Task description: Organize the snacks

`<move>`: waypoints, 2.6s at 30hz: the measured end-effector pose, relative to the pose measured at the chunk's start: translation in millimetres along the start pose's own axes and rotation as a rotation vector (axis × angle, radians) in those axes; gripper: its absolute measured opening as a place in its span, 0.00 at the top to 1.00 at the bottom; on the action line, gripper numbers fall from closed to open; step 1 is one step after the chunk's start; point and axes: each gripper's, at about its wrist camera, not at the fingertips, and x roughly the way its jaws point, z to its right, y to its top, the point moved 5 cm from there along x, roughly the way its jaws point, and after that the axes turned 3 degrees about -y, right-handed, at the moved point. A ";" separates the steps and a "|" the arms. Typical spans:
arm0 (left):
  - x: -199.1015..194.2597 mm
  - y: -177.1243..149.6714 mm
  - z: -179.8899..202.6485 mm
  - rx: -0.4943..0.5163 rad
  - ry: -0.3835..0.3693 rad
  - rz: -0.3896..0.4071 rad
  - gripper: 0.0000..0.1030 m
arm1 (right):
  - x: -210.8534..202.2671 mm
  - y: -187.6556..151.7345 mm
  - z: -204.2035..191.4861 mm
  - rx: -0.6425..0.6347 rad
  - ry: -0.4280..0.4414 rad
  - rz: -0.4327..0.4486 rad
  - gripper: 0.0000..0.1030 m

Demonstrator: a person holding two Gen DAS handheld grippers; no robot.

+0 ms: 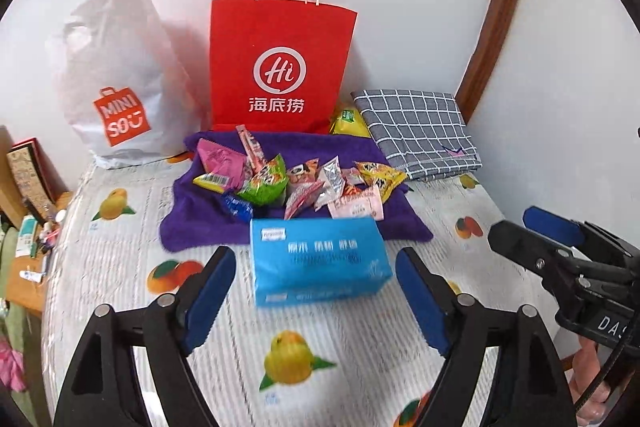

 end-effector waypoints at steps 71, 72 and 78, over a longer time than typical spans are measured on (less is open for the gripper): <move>-106.7 -73.0 36.0 0.083 0.111 0.113 0.15 | -122.0 -112.0 0.2 0.046 -0.152 0.134 0.07; -106.8 -73.1 35.9 0.084 0.110 0.112 0.15 | -122.4 -111.8 -0.1 0.046 -0.151 0.135 0.07; -106.7 -72.9 35.9 0.085 0.111 0.112 0.15 | -122.9 -111.6 -0.4 0.047 -0.150 0.136 0.07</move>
